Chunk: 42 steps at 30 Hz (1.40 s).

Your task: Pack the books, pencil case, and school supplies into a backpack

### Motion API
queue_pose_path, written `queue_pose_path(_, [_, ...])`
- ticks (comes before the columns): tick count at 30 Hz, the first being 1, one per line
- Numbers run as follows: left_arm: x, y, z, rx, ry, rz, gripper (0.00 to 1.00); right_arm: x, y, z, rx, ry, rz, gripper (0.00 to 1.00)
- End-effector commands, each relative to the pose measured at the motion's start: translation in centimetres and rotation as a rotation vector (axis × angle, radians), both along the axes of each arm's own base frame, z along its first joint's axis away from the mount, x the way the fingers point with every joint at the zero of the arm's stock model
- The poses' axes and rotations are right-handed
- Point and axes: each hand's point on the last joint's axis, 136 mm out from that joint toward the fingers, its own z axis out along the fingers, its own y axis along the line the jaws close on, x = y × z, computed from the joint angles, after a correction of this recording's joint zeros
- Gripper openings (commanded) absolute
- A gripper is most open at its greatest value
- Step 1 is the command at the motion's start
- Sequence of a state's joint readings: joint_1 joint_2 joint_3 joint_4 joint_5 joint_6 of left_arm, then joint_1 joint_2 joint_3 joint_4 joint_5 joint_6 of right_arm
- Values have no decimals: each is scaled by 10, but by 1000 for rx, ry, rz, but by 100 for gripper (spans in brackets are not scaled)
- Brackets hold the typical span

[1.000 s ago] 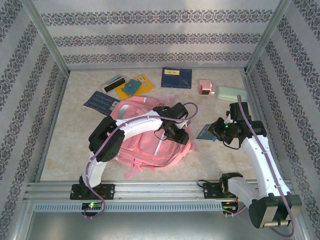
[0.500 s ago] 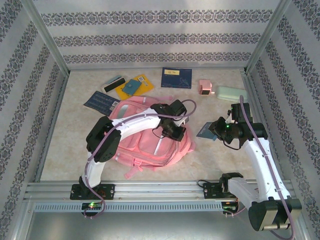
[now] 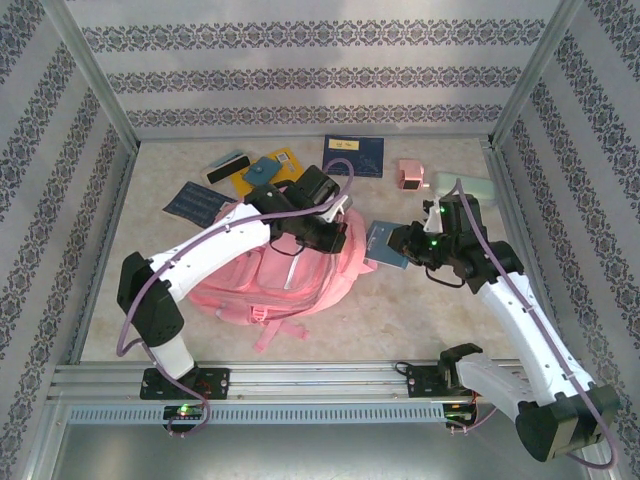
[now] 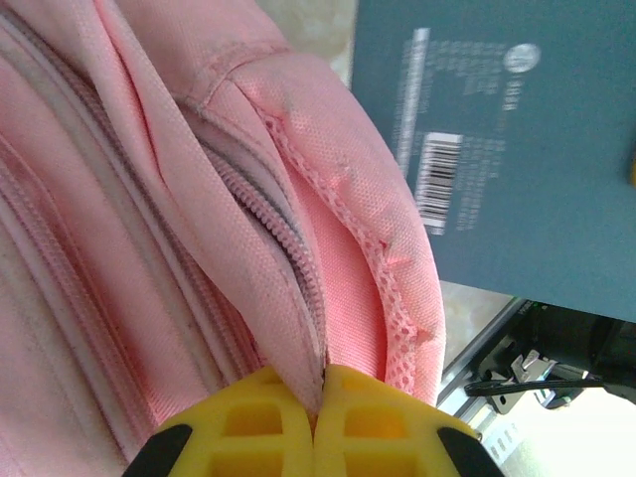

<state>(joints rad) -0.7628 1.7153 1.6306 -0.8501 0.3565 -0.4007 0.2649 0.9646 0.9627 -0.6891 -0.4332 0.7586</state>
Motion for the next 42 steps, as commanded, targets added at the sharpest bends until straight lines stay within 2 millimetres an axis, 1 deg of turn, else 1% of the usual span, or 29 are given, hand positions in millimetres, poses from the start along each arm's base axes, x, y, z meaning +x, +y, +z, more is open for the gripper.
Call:
queue_pose_path(1, [2,8,2,-16,19,28,0,8,-14,40,-78,-152,-39,0])
queue_pose_path(3, [-1,1,-2,-53,56,6,0,7,-32,37,-143,-129,-101,0])
queue_pose_path(5, [-1,-5,-7,-71,77,-4,0,8,-37,36,-150,-121,-112,0])
queue_pose_path(8, [-1,-13,-14,-102,109,-23,0,10,-35,33,-141,-108,-104,0])
queue_pose_path(11, [0,-19,-27,-127,163,-25,0,12,-32,27,-123,-90,-98,0])
queue_pose_path(14, [-2,-26,-44,-153,211,-34,0,12,-27,16,-95,-46,-85,0])
queue_pose_path(18, [-3,-30,-64,-150,255,-34,1,8,-26,3,-80,-8,-80,0])
queue_pose_path(22, [-4,-32,-78,-151,287,-23,3,3,-26,-8,-66,23,-78,0])
queue_pose_path(29, [-4,-31,-87,-145,304,-6,12,-2,-23,-16,-48,37,-66,0])
queue_pose_path(34, [-5,-30,-94,-133,320,9,11,-3,-22,-16,-37,34,-60,0])
queue_pose_path(36, [-5,-29,-95,-135,320,14,12,-3,-20,-16,-31,31,-54,0])
queue_pose_path(40, [-5,-28,-95,-130,316,24,18,-5,-20,-17,-28,32,-52,0])
queue_pose_path(42, [-5,-27,-94,-134,310,27,19,-7,-20,-18,-26,34,-52,0])
